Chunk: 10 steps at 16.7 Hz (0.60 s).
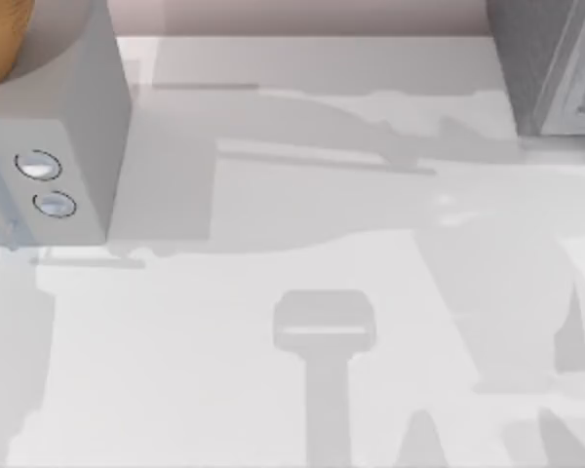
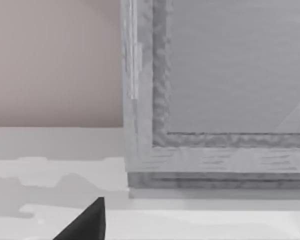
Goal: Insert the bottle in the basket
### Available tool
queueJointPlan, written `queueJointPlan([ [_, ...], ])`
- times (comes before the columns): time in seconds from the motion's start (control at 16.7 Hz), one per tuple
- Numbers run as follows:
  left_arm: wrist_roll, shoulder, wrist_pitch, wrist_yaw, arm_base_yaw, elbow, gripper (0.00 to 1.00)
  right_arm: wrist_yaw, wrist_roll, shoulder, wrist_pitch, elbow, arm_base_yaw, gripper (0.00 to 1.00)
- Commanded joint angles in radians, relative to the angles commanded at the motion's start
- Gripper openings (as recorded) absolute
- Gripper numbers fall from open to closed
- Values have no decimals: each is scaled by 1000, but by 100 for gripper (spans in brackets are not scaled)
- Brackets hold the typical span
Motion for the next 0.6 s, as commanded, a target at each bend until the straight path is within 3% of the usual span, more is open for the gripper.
queueJointPlan([
  [0.24,0,0,0,0,0,0,98,0,0,0,0,0,0,100],
  [0.6,0,0,0,0,0,0,100,0,0,0,0,0,0,100],
])
